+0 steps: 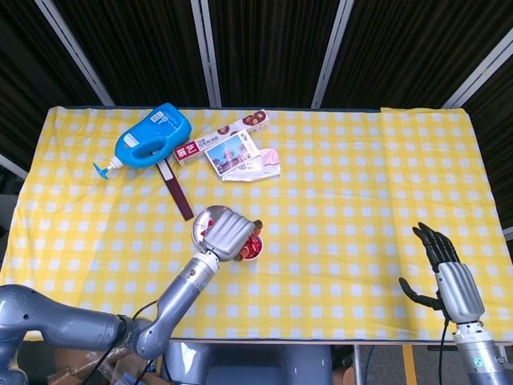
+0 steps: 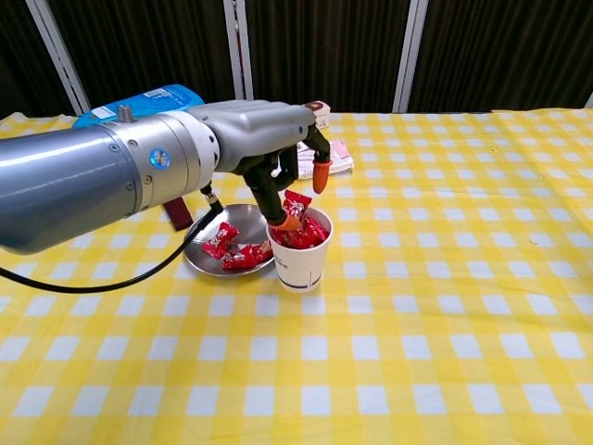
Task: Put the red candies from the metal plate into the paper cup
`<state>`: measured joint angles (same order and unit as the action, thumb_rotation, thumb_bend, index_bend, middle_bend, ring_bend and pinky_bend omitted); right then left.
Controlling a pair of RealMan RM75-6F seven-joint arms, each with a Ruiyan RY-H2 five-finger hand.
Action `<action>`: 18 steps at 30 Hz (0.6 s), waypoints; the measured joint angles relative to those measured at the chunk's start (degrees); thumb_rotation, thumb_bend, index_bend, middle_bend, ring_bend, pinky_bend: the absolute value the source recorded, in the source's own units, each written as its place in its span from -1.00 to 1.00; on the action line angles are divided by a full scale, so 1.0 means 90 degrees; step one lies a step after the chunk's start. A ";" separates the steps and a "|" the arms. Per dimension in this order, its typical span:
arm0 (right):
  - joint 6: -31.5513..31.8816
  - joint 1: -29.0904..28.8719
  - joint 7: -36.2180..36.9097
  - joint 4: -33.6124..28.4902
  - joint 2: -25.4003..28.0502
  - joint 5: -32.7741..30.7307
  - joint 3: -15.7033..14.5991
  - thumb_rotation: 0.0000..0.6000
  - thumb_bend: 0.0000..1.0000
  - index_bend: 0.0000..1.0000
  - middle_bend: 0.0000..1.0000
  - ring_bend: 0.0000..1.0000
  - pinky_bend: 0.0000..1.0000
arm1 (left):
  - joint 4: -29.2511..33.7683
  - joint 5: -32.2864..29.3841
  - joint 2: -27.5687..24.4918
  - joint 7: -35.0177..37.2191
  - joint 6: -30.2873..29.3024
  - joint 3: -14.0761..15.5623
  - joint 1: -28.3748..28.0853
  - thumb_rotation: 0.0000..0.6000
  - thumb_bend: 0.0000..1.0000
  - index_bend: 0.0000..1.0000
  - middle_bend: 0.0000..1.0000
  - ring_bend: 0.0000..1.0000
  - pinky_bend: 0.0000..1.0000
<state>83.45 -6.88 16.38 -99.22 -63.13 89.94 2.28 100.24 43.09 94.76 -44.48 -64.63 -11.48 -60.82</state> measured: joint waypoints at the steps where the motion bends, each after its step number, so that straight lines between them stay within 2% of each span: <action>1: 0.0004 0.0002 -0.0005 0.0001 -0.0001 0.0000 0.0000 1.00 -0.22 -1.00 -1.00 -1.00 -1.00 | 0.0023 0.0054 -0.0017 0.0052 -0.0038 -0.0016 0.0024 1.00 -0.50 -0.23 0.67 0.88 0.99; 9: 0.0033 0.0012 -0.0025 0.0025 -0.0005 0.0009 0.0006 1.00 -0.23 -1.00 -1.00 -1.00 -1.00 | 0.0298 0.0559 -0.0247 0.0415 -0.0547 -0.0098 0.0364 1.00 -0.51 -0.28 0.40 0.65 0.90; 12: 0.0046 0.0018 -0.0046 0.0039 -0.0008 0.0027 -0.0002 1.00 -0.22 -1.00 -1.00 -1.00 -1.00 | 0.0400 0.0651 -0.0397 0.0523 -0.0700 -0.0065 0.0540 1.00 -0.51 -0.33 0.15 0.42 0.71; 14: 0.0056 0.0024 -0.0060 0.0048 -0.0009 0.0028 -0.0003 1.00 -0.23 -1.00 -1.00 -1.00 -1.00 | 0.0511 0.0753 -0.0538 0.0635 -0.0830 -0.0028 0.0692 1.00 -0.51 -0.41 -0.06 0.22 0.49; 18: 0.0064 0.0027 -0.0120 0.0096 -0.0021 0.0020 0.0003 1.00 -0.22 -1.00 -1.00 -1.00 -1.00 | 0.0821 0.1170 -0.0942 0.0904 -0.1220 0.0159 0.1112 1.00 -0.53 -0.54 -0.29 -0.13 0.16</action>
<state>84.03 -6.63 15.31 -98.35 -63.32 90.13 2.31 107.63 53.61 86.28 -36.34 -75.61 -10.05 -50.81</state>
